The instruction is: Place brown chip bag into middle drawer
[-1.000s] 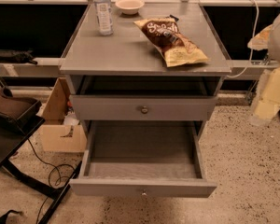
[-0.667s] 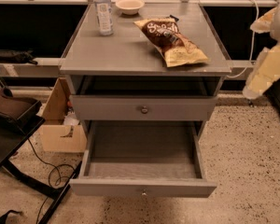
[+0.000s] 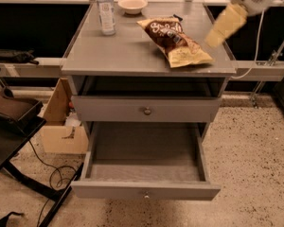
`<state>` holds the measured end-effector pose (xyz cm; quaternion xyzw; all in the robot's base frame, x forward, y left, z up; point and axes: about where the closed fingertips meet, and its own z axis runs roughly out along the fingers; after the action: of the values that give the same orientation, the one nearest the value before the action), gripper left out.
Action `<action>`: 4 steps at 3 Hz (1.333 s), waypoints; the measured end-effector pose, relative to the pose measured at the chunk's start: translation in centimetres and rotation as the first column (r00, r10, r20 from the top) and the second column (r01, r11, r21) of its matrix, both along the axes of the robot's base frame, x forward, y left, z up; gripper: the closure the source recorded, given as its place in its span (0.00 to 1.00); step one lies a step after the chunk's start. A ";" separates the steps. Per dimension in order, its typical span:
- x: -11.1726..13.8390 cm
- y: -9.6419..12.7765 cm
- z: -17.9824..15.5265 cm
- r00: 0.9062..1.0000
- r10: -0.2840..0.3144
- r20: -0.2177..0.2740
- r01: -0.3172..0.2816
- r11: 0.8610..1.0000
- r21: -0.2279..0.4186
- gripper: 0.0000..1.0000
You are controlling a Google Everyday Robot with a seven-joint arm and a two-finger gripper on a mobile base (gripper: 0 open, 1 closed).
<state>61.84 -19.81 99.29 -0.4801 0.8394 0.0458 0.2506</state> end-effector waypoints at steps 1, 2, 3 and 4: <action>7.1 3.7 -2.5 0.987 -0.131 -0.096 0.133 0.991 0.019 0.00; 10.6 5.7 -2.9 0.975 -0.198 -0.101 0.203 0.978 0.038 0.00; 14.3 7.4 -3.3 0.971 -0.236 -0.044 0.238 0.969 0.065 0.00; 17.3 9.0 -4.8 0.970 -0.245 0.000 0.244 0.967 0.066 0.00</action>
Offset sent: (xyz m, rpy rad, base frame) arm 0.2060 0.0571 0.0705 0.0931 0.0233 -0.2754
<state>79.18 -10.78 94.48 -0.3648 0.8892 0.0400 0.2733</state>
